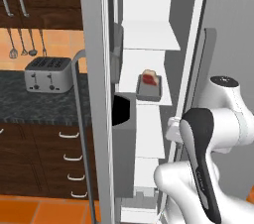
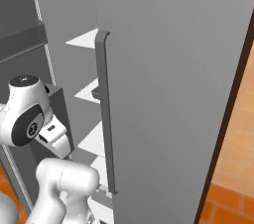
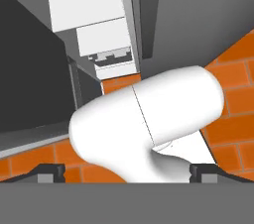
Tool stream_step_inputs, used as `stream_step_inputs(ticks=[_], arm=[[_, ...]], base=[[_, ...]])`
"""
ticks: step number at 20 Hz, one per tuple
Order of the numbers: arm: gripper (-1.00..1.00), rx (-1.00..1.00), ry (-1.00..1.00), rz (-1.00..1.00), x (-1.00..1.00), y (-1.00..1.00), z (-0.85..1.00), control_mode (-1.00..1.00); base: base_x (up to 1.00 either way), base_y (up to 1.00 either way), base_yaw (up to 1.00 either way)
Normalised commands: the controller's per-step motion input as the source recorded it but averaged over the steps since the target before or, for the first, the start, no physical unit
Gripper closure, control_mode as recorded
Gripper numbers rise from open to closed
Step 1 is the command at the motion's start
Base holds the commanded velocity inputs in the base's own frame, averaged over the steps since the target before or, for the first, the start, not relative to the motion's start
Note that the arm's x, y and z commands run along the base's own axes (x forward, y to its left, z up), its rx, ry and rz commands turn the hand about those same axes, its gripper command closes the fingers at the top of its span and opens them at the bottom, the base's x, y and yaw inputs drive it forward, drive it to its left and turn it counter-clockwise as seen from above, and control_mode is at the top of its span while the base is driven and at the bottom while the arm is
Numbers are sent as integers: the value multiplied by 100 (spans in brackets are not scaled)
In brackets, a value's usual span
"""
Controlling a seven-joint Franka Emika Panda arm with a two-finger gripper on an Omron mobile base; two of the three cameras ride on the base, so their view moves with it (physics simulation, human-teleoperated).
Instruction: Take the meat container that has the steak and place it on the second highest rack of the freezer. Then take the vegetable container that has the lemon and bell pepper and place it on the highest rack of the freezer.
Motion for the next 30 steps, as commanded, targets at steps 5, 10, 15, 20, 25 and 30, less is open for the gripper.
stream_step_inputs(ticks=[5,10,15,20,25,30], arm=[[-100,0,1,0,0,0,0,100],[-100,0,0,0,0,0,0,100],[-100,0,0,0,0,0,0,100],[-100,0,0,0,0,0,0,100],[-100,0,0,0,0,0,0,100],[-100,0,0,0,0,0,0,100]], base=[[-13,-28,-9],[-47,-80,-25],[-54,-8,39],[-32,-2,97],[-17,0,100],[-8,0,100]])
